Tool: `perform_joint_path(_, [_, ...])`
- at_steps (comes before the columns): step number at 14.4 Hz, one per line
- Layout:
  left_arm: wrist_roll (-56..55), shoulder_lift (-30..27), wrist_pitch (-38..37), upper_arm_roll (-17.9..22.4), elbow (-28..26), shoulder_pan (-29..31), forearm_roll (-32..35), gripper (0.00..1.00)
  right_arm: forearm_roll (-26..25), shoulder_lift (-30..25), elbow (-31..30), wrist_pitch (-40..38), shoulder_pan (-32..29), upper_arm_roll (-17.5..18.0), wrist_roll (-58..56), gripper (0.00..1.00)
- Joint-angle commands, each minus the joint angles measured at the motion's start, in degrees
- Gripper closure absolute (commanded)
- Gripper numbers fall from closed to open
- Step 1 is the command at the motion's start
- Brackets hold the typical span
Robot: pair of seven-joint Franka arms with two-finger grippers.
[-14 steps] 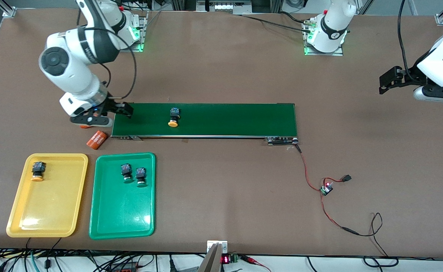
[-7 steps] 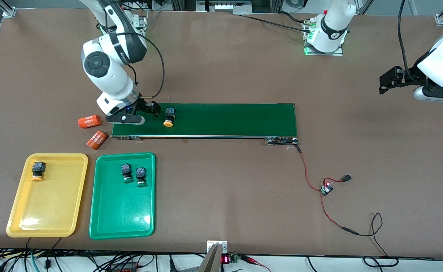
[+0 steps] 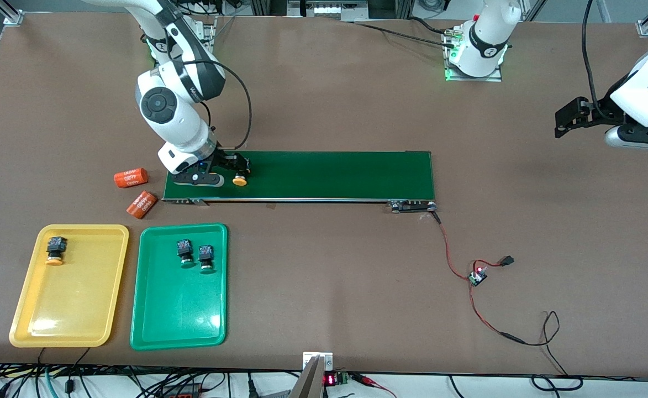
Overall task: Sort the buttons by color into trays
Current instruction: 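Grasp the second yellow button on the belt with the right gripper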
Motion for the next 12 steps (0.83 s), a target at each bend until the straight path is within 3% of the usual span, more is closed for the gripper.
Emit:
perform_joint_path(1, [1.1,0.4,-1.2,0.2,1.4,0.1,-0.7,0.0,-2.9,0.6,-0.1,0.7,0.4,-0.2,1.9,0.0])
perform_joint_path(4, [1.1,0.4,-1.2,0.2,1.4,0.1,-0.7,0.0,-6.9,1.5,-0.1,1.0,0.5,-0.1,1.9,0.0])
perform_joint_path(9, [1.1,0.4,-1.3,0.2,1.4,0.1,-0.7,0.0,-7.1,2.9,-0.1,1.2,0.5,-0.2,1.9,0.0])
perform_joint_path(10, [1.1,0.4,-1.3,0.2,1.4,0.1,-0.7,0.0,-7.3,3.2,-0.1,1.3,0.5,-0.2,1.8,0.03])
perform_joint_path(12, [1.1,0.4,-1.3,0.1,1.4,0.2,-0.7,0.0,-8.3,3.5,-0.1,1.8,0.4,-0.2,1.7,0.27])
